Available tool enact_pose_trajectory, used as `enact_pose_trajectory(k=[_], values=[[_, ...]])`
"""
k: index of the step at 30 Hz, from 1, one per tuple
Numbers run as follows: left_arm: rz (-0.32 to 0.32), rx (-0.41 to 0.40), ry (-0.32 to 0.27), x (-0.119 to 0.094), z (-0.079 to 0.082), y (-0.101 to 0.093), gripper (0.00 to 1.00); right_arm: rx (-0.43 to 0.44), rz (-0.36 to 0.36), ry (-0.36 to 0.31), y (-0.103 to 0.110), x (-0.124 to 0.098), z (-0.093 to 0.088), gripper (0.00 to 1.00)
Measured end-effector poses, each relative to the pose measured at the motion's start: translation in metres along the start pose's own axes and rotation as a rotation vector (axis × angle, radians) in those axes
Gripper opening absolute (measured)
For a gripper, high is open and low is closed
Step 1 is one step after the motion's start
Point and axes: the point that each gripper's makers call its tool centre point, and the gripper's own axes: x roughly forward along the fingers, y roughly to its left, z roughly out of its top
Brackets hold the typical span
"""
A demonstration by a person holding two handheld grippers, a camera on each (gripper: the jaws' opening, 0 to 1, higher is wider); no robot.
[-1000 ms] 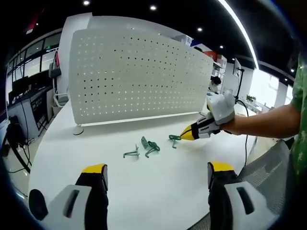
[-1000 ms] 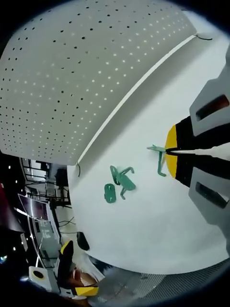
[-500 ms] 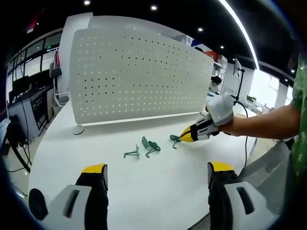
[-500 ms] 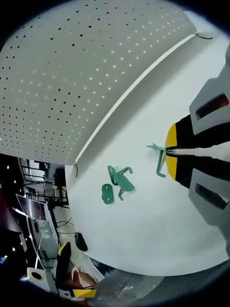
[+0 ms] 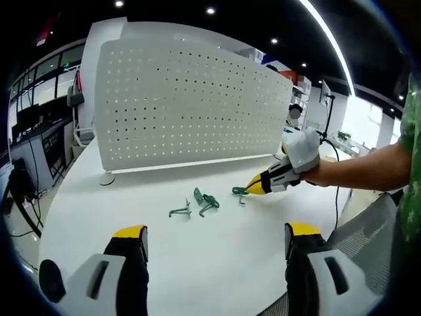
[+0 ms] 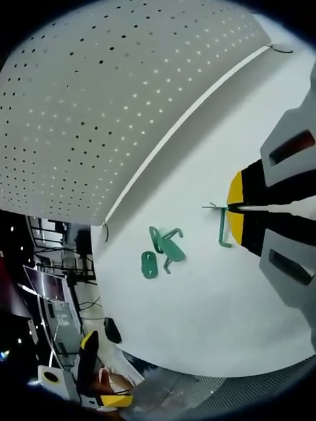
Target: Insert the hook assembly into the mounting plate slot until the hook locks in place.
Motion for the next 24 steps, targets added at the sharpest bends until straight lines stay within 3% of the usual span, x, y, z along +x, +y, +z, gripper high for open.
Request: enact_pose_trajectory(k=[10, 24], values=[[-0.01, 0.008, -0.003, 0.0, 0.001, -0.003, 0.87, 0.062, 0.025, 0.008, 0.001, -0.007, 0.004, 0.0], [-0.052, 0.111, -0.008, 0.001, 0.005, -0.019, 0.83, 0.032, 0.041, -0.006, 0.002, -0.031, 0.029, 0.0]])
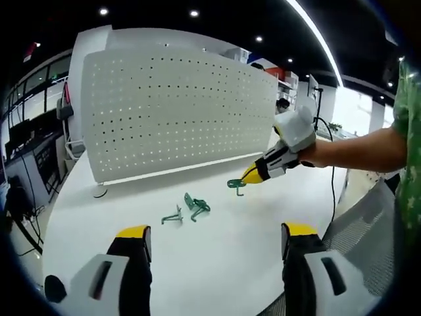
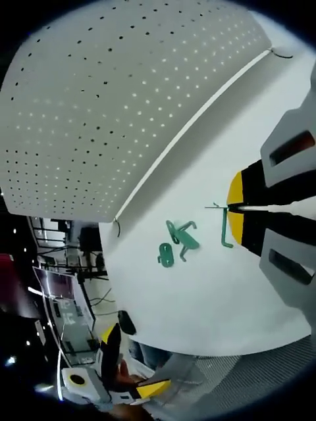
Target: Insert the hook assembly into the mounting plate slot until the hook locks in place.
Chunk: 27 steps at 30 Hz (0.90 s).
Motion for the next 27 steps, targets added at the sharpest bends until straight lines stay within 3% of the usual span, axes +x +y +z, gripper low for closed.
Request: enact_pose_trajectory(k=[9, 16, 22, 27], values=[[-0.017, 0.051, -0.034, 0.001, 0.011, -0.008, 0.81, -0.021, 0.026, -0.014, 0.013, -0.014, 0.02, 0.0], [-0.041, 0.082, -0.069, 0.008, 0.026, -0.015, 0.79, -0.028, 0.025, -0.047, 0.01, -0.032, 0.048, 0.0], [-0.064, 0.133, -0.109, 0.014, 0.048, -0.016, 0.78, -0.014, 0.037, -0.074, 0.009, -0.045, 0.068, 0.0], [-0.075, 0.198, -0.162, 0.016, 0.075, -0.016, 0.76, -0.008, 0.053, -0.089, 0.01, -0.055, 0.085, 0.0]])
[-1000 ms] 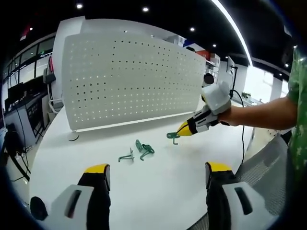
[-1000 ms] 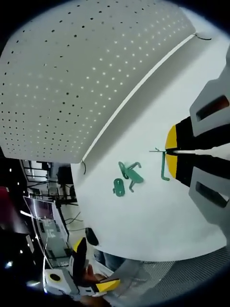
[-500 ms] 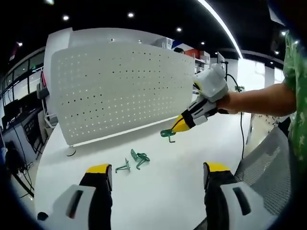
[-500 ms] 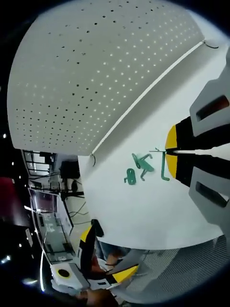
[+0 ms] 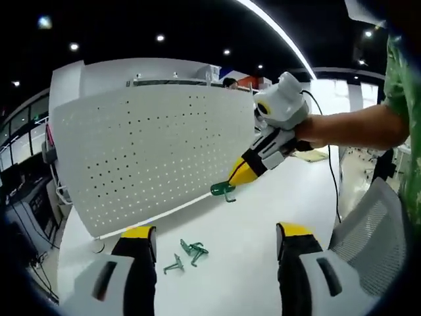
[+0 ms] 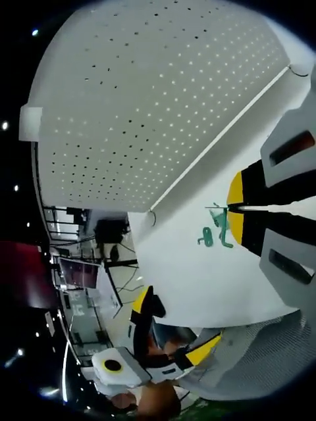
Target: Insert the hook assembly into the mounting plate slot until the hook locks in place.
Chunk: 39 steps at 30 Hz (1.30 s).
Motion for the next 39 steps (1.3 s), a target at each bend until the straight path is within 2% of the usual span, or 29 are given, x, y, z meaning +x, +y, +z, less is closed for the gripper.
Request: enact_pose_trajectory(k=[9, 15, 24, 33, 39], values=[[-0.022, 0.111, -0.049, 0.012, 0.026, 0.004, 0.71, 0.014, 0.045, -0.034, 0.006, -0.013, 0.034, 0.0], [-0.024, 0.153, -0.067, 0.019, 0.035, 0.003, 0.66, 0.036, 0.099, -0.037, 0.014, -0.016, 0.051, 0.0], [-0.053, 0.224, -0.064, 0.028, 0.038, -0.005, 0.58, 0.091, 0.181, -0.001, 0.027, -0.012, 0.053, 0.0], [-0.076, 0.296, -0.072, 0.031, 0.042, -0.01, 0.45, 0.125, 0.246, 0.045, 0.034, -0.013, 0.05, 0.0], [-0.103, 0.347, -0.066, 0.032, 0.038, -0.019, 0.3, 0.118, 0.267, 0.081, 0.039, -0.013, 0.046, 0.0]])
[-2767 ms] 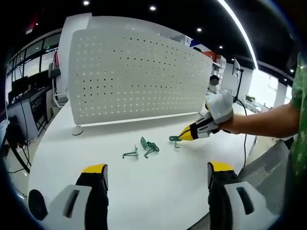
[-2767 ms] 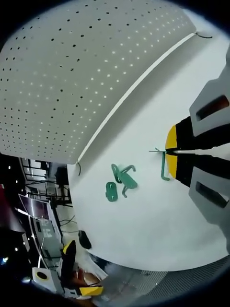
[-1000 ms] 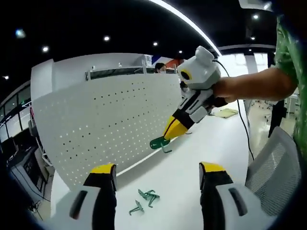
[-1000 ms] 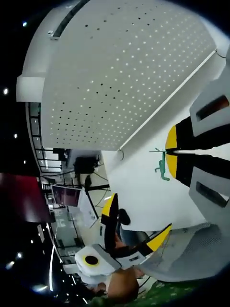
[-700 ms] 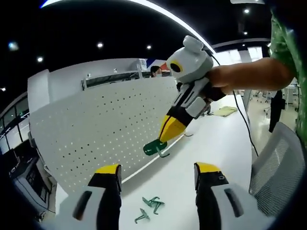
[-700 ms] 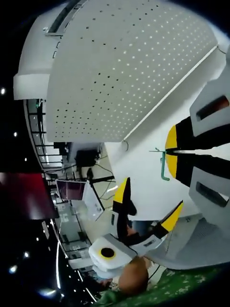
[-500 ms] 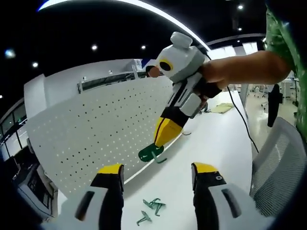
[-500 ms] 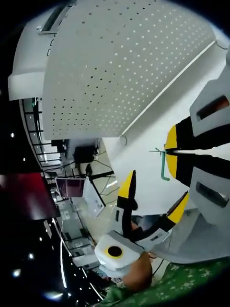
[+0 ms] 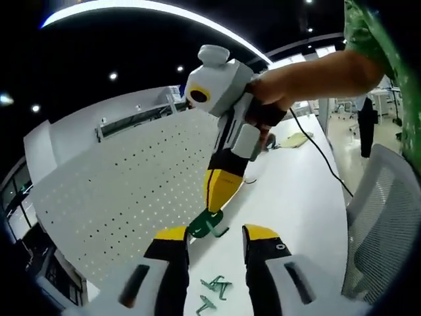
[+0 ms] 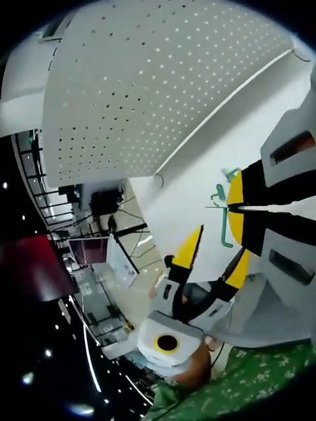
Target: Insert the hook assembly into the mounting plate slot until the hook locks in place.
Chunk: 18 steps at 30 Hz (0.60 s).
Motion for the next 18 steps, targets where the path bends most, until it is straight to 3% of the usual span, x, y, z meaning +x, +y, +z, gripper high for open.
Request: enact_pose_trajectory(k=[18], values=[[-0.039, 0.057, 0.007, 0.002, -0.003, -0.014, 0.13, 0.028, 0.039, 0.068, 0.006, 0.003, -0.011, 0.0]])
